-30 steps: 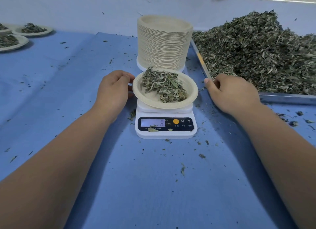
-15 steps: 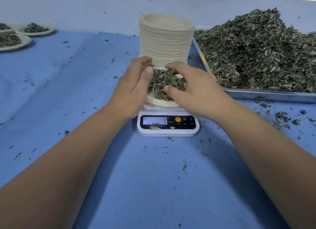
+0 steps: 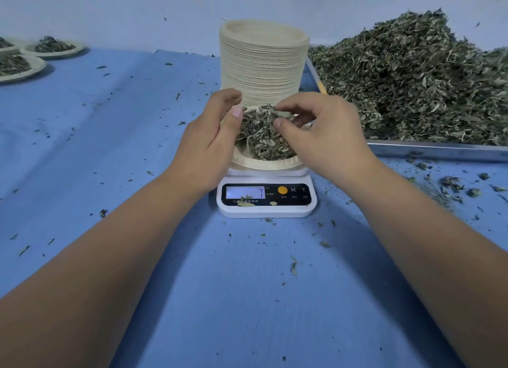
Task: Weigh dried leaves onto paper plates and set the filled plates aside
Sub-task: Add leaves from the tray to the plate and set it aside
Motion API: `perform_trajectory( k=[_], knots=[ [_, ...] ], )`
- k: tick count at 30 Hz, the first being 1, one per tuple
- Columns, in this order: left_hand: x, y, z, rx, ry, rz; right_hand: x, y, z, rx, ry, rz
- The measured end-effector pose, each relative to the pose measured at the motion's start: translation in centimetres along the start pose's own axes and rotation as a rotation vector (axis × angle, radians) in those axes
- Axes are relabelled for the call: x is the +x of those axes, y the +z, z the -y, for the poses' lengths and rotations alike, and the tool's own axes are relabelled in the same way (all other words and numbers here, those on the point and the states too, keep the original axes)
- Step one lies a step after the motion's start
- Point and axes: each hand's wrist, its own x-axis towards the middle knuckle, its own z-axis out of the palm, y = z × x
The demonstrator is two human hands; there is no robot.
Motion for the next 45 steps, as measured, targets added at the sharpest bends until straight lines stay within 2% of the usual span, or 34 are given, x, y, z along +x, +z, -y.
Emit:
perform_trajectory(
  k=[6, 12, 17, 20, 24, 29, 31, 34, 38, 41, 45],
  knots=[
    [0.1, 0.1, 0.6, 0.028, -0.040, -0.010, -0.5, -0.4, -0.2, -0.021, 0.032, 0.092],
    [0.2, -0.2, 0.6, 0.009, -0.089, -0.060, -0.4, -1.3, -1.7, -0.049, 0.090, 0.029],
    [0.4, -0.2, 0.8, -0.042, -0.191, -0.064, -0.9, -1.2, -2.4, -0.122, 0.112, 0.050],
    [0.8, -0.2, 0.7, -0.114, -0.310, -0.079, -1.0, -1.3, -2.4, -0.229, 0.101, 0.058],
    [1.2, 0.1, 0.6, -0.231, -0.420, -0.026, -0.9, -1.2, -2.4, -0.328, 0.133, 0.087],
    [1.0, 0.4, 0.2, -0.294, -0.487, 0.009, -1.1, -1.1, -2.2, -0.290, 0.153, 0.087],
    [1.2, 0.5, -0.1, -0.380, -0.536, -0.024, -1.2, -0.9, -1.8, -0.236, 0.152, 0.081],
    [1.7, 0.1, -0.3, -0.551, -0.625, -0.170, -1.4, -0.6, -0.8, -0.165, 0.136, 0.075],
    [2.4, -1.3, -0.6, -0.600, -0.693, -0.320, -2.1, 0.0, 0.7, -0.144, 0.135, 0.169],
    [2.5, -2.5, -0.4, -0.650, -0.703, -0.352, -2.6, 0.5, 2.1, -0.177, 0.129, 0.268],
    [2.1, -5.5, 0.5, -0.705, -0.749, -0.380, -2.5, 1.2, 4.5, -0.227, 0.010, 0.349]
  ],
)
